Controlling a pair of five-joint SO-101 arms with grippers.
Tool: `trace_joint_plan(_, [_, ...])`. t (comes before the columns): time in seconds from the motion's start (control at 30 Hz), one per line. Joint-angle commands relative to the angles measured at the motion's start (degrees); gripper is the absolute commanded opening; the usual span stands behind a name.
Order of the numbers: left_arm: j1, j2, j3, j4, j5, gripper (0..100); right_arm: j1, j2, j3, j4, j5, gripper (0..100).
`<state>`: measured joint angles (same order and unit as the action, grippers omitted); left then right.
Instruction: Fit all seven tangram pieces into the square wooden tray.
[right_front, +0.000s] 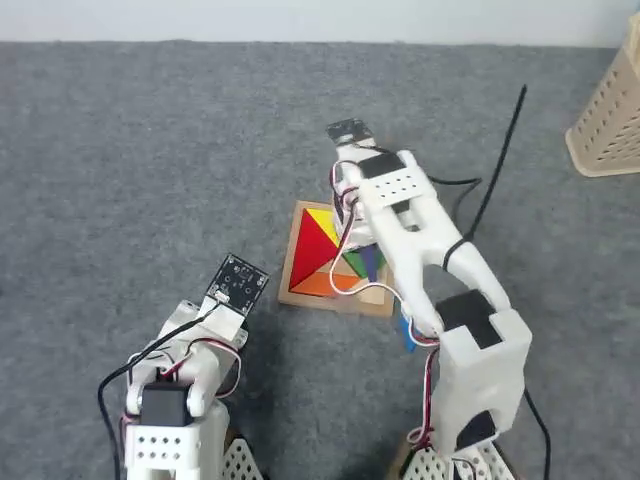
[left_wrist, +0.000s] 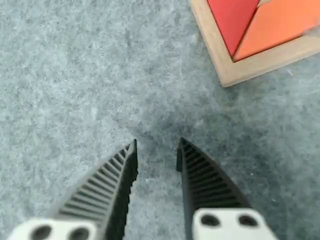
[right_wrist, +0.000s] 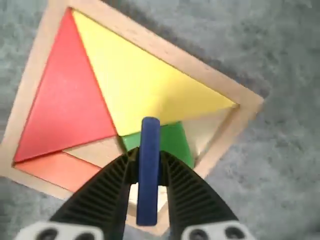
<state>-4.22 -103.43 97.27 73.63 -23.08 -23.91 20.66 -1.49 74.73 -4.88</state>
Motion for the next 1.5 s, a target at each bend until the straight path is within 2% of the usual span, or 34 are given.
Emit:
trace_joint_plan(0.0, [-0.4,-1.2,-0.7,0.0,0.4,12,1.8,-1.5,-3.5,3.1,-9.3,0.6])
trace_joint_plan(0.2, [-0.4,-1.2,-0.7,0.0,0.4,12,-0.9,-0.9,-3.5,3.6,-20.8,0.9])
trace_joint_plan(0.37, [-0.4,-1.2,-0.7,0.0,0.4,12,-1.5,-0.8,-3.3,3.6,-35.0,12.3])
trace_joint_plan(0.57, [-0.4,-1.2,-0.7,0.0,0.4,12,-7.0,-0.8,-3.9,1.7,-41.3,11.9])
trace_joint_plan(0.63, [-0.4,-1.2,-0.7,0.0,0.4,12,-7.9,-1.5,-4.1,1.8,-40.9,11.7])
trace_joint_plan(0.9, [-0.4,-1.2,-0.7,0.0,0.4,12,-0.7,-4.8,-4.6,3.2,-39.7,11.4])
trace_joint_plan(1.13, [-0.4,-1.2,-0.7,0.0,0.4,12,0.0,-3.4,-3.5,3.7,-36.9,6.9])
trace_joint_plan(1.33, [-0.4,-1.2,-0.7,0.0,0.4,12,2.6,-3.4,-3.2,3.7,-36.4,6.9])
trace_joint_plan(1.4, [-0.4,-1.2,-0.7,0.0,0.4,12,2.8,-3.5,-3.3,3.4,-31.6,6.8])
trace_joint_plan(1.47, [-0.4,-1.2,-0.7,0.0,0.4,12,2.6,-3.8,-4.7,3.1,-21.3,2.2])
